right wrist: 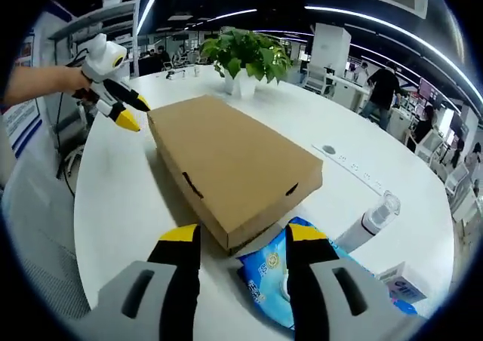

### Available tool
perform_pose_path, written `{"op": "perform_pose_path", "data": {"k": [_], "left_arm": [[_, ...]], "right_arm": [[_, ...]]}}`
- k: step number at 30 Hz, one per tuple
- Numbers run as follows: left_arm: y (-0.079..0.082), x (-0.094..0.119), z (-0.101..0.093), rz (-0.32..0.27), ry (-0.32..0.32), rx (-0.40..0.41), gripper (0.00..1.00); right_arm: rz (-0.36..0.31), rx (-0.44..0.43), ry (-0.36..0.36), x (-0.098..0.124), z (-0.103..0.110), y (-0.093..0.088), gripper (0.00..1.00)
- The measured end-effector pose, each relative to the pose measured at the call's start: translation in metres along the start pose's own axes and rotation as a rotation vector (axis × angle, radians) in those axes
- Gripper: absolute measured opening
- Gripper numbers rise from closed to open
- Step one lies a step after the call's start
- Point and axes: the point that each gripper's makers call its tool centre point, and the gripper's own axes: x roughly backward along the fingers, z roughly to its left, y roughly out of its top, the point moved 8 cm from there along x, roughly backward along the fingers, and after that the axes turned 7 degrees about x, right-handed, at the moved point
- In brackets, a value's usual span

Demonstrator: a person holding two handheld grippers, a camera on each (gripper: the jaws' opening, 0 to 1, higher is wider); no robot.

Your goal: Operate the shoe box by opening the lid, removing the specified soft item, and placing it in the target area until the item is outside and the box remains undamaged.

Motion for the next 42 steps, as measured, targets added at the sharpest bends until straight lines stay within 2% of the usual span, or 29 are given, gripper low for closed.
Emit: {"op": "perform_pose_path", "data": {"k": [9, 13, 17, 22, 26, 30, 42], "left_arm": [[-0.007, 0.025, -0.023, -0.073, -0.012, -0.015, 0.58], [-0.009, 0.035, -0.034, -0.119, -0.019, -0.019, 0.63], [-0.009, 0.044, -0.043, -0.165, -0.018, -0.042, 0.69], [-0.008, 0.054, -0.050, -0.220, -0.025, -0.025, 0.73], [-0.012, 0.061, -0.058, -0.251, -0.018, -0.054, 0.77], [-0.019, 0.067, -0.067, -0.283, -0.024, -0.045, 0.82], [-0.039, 0.085, -0.088, -0.311, -0.045, -0.018, 0.94]], "right_arm": [[-0.023, -0.032, -0.063, 0.032, 0.006, -0.010, 0.57], [-0.048, -0.085, -0.106, 0.048, 0.006, -0.014, 0.64], [-0.051, -0.092, -0.137, 0.061, 0.007, -0.020, 0.71], [-0.042, -0.112, -0.189, 0.080, 0.005, -0.034, 0.79], [-0.028, -0.110, -0.229, 0.097, 0.005, -0.046, 0.81], [-0.051, -0.149, -0.266, 0.116, 0.007, -0.056, 0.85], [-0.098, -0.228, -0.304, 0.153, 0.032, -0.077, 0.96]]}}
